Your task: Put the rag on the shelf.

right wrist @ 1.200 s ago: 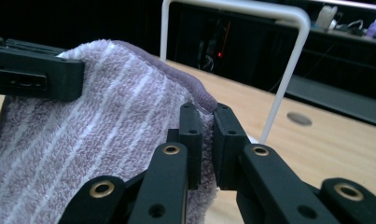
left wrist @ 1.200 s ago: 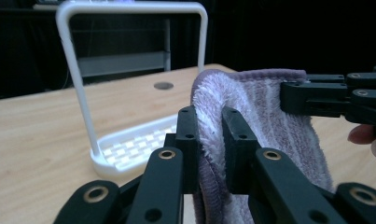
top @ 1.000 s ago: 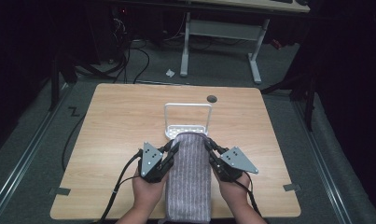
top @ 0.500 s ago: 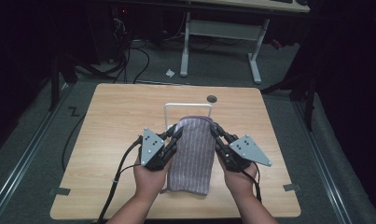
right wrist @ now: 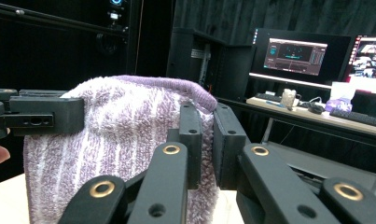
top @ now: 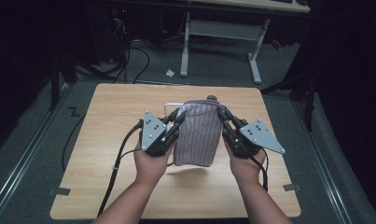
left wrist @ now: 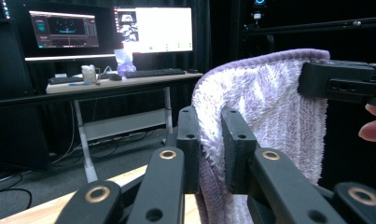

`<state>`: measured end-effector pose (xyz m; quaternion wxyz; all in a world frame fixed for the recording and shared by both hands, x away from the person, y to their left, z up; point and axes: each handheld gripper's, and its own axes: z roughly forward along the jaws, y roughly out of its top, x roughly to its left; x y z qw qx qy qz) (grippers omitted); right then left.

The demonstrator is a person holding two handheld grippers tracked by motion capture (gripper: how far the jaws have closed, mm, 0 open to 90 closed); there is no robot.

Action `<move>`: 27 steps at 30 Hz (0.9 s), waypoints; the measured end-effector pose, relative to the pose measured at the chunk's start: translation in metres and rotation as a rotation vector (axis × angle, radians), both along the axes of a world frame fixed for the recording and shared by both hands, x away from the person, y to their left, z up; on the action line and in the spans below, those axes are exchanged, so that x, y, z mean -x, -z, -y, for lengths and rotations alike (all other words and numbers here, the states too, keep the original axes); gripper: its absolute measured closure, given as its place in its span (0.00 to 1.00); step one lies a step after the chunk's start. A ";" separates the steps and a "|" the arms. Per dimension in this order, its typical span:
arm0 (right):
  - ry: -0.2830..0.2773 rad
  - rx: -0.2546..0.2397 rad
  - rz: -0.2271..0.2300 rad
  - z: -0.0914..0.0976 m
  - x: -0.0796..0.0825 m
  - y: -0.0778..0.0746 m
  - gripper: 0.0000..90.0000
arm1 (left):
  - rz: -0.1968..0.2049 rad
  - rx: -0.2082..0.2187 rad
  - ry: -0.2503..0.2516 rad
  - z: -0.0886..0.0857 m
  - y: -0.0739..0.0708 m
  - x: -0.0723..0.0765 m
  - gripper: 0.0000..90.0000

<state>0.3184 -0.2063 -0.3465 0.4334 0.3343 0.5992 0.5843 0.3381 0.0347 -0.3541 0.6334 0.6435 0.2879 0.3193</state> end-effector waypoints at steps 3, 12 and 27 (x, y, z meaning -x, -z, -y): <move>0.000 0.000 0.001 0.000 -0.001 -0.002 0.94 | -0.002 0.003 0.004 0.000 -0.002 -0.002 0.88; -0.003 -0.002 -0.004 -0.002 -0.011 -0.013 0.94 | 0.004 -0.027 0.001 -0.002 -0.011 -0.020 0.88; 0.021 -0.013 -0.068 -0.021 -0.091 -0.024 0.94 | -0.031 -0.009 -0.014 -0.020 -0.022 -0.093 0.88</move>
